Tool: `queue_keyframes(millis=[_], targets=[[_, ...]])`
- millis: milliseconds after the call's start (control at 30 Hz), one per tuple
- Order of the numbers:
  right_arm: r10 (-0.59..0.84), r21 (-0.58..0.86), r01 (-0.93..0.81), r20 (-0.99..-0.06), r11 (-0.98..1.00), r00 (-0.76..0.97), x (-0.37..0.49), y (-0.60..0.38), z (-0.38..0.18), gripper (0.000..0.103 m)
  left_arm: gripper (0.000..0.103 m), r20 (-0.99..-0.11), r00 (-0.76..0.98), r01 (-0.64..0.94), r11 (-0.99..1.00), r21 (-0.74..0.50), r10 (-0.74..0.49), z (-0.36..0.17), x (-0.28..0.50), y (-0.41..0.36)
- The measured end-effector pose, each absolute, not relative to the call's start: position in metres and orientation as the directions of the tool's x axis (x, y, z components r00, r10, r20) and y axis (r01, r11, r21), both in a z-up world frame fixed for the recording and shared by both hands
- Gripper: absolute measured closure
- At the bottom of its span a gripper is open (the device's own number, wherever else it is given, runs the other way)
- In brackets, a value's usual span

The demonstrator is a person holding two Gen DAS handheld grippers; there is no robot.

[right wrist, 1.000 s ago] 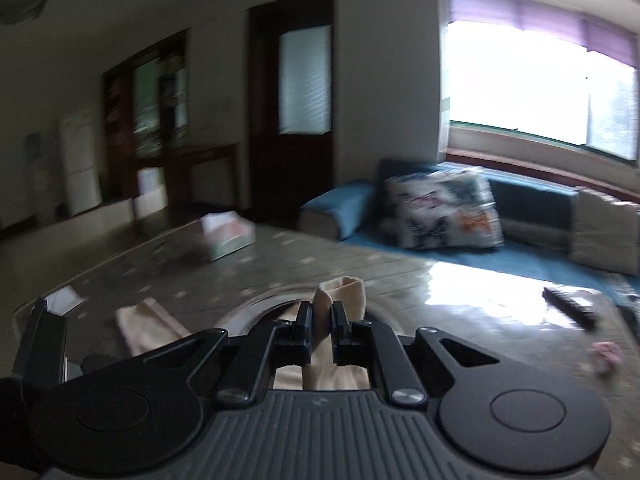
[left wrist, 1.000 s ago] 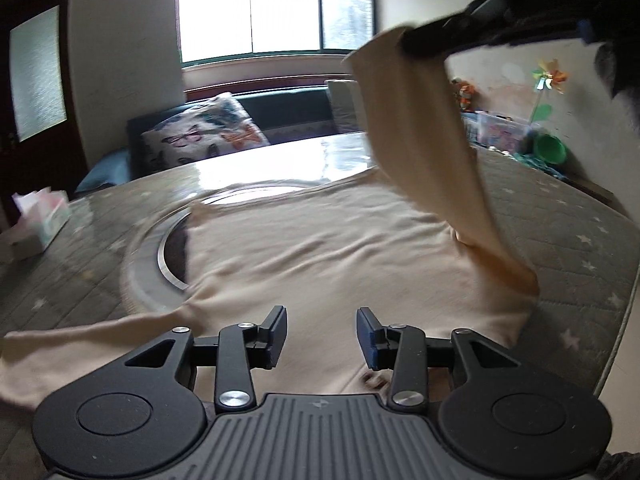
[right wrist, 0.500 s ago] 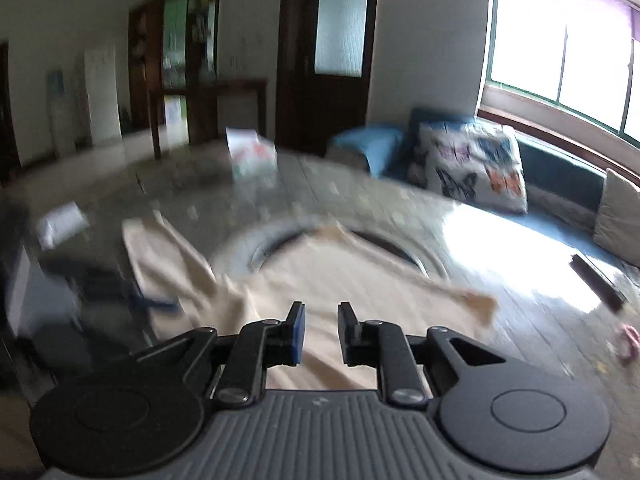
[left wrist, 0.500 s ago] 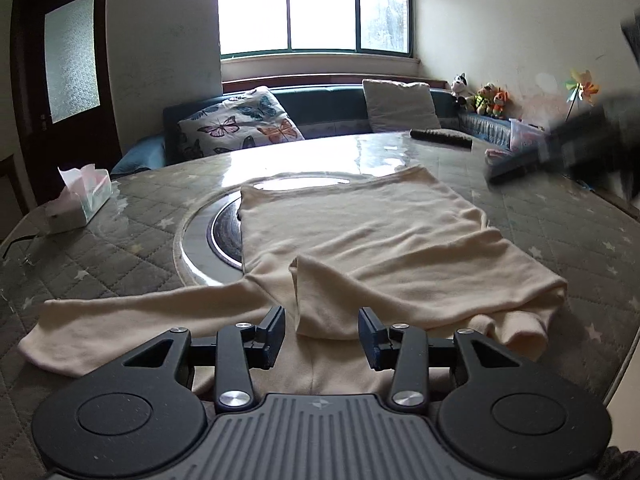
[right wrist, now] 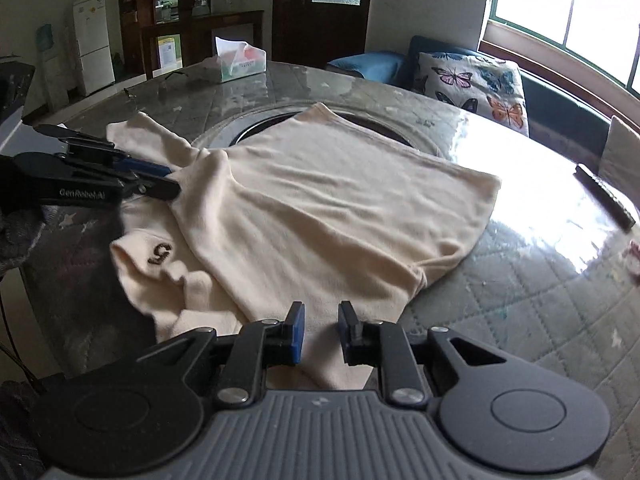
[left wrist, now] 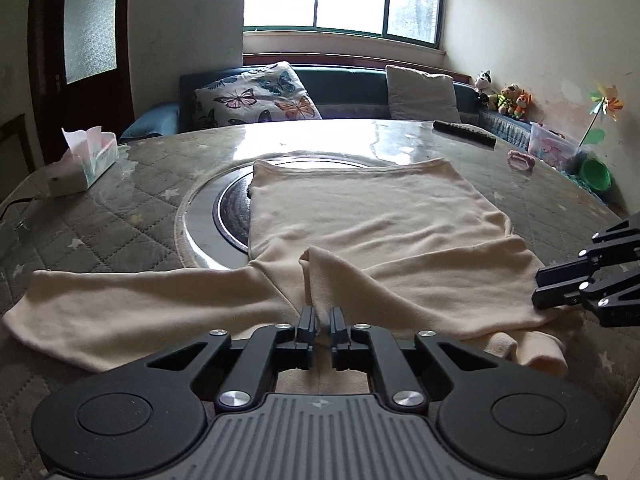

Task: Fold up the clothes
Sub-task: 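Release the folded sleeve with the right tool and withdraw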

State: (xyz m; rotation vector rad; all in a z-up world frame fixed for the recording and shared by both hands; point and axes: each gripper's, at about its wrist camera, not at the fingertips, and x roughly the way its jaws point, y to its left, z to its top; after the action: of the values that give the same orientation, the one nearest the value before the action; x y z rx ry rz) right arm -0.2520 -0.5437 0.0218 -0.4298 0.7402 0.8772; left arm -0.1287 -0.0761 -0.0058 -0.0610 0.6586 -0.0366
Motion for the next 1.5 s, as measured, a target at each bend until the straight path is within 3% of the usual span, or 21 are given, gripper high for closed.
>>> queue_keyframes(millis=[167,400,533,767,900,1167,1500], targets=[[0.538,-0.048,-0.817,-0.730,0.575,0.422,-0.248,-0.541,0.021,0.084,0.100,-0.598,0.797,-0.003,0.990,-0.143,-0.084,0.010,-0.139,-0.063],[0.548,-0.044,-0.820,-0.723,0.570,0.420,-0.246,-0.540,0.022,0.082,0.098,-0.616,0.787,-0.022,0.997,-0.081,-0.033,0.009,-0.138,-0.059],[0.549,-0.047,-0.809,-0.711,0.585,0.439,-0.240,-0.539,0.025,0.082,0.096,-0.576,0.814,0.041,0.996,-0.077,-0.078,0.020,-0.132,-0.072],[0.533,-0.020,-0.759,-0.700,0.650,0.475,-0.216,-0.537,0.019,0.082,0.095,-0.611,0.781,0.119,0.991,-0.061,-0.131,-0.001,-0.097,-0.100],[0.527,-0.012,-0.748,-0.702,0.664,0.479,-0.210,-0.537,0.016,0.082,0.095,-0.648,0.756,0.093,0.995,-0.036,-0.094,-0.017,-0.093,-0.096],[0.532,-0.038,-0.760,-0.692,0.648,0.488,-0.216,-0.528,0.021,0.082,0.094,-0.630,0.773,0.051,0.997,-0.054,-0.074,-0.013,-0.118,-0.075],[0.611,-0.020,-0.859,-0.694,0.512,0.381,-0.239,-0.473,0.020,0.082,0.091,-0.634,0.767,-0.188,0.980,-0.070,0.102,-0.008,-0.142,-0.006]])
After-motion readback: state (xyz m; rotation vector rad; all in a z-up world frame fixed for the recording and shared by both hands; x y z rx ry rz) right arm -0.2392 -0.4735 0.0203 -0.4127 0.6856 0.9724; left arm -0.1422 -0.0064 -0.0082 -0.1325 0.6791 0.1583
